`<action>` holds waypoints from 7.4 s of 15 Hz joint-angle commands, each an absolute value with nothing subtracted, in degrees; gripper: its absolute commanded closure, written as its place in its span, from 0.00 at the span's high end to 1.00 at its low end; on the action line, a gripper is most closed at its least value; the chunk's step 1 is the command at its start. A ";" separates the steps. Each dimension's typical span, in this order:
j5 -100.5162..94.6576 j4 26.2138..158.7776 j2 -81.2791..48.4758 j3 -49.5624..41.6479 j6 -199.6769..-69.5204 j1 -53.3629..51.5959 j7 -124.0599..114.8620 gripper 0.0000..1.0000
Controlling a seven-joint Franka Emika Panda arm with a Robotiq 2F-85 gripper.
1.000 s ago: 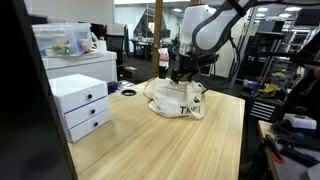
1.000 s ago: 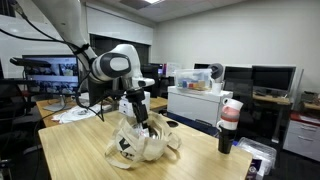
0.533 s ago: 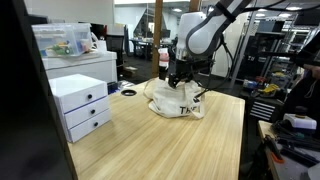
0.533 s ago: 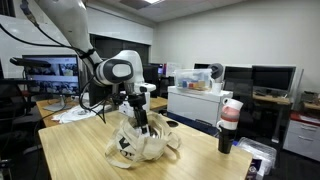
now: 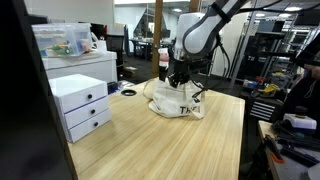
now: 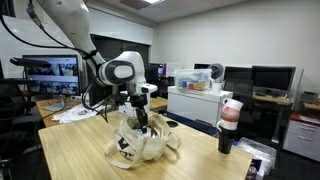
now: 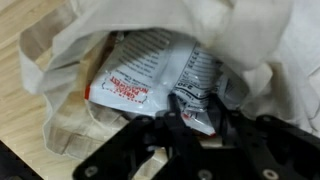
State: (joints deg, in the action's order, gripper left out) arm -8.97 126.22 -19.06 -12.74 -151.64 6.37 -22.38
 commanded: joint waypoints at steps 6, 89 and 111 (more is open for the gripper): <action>-6.33 125.78 -19.22 -12.88 -151.38 6.78 -19.08 0.00; 3.03 130.63 -8.32 -11.87 -147.97 10.94 2.10 1.00; 4.83 124.44 -20.60 -6.85 -156.56 10.37 3.05 1.00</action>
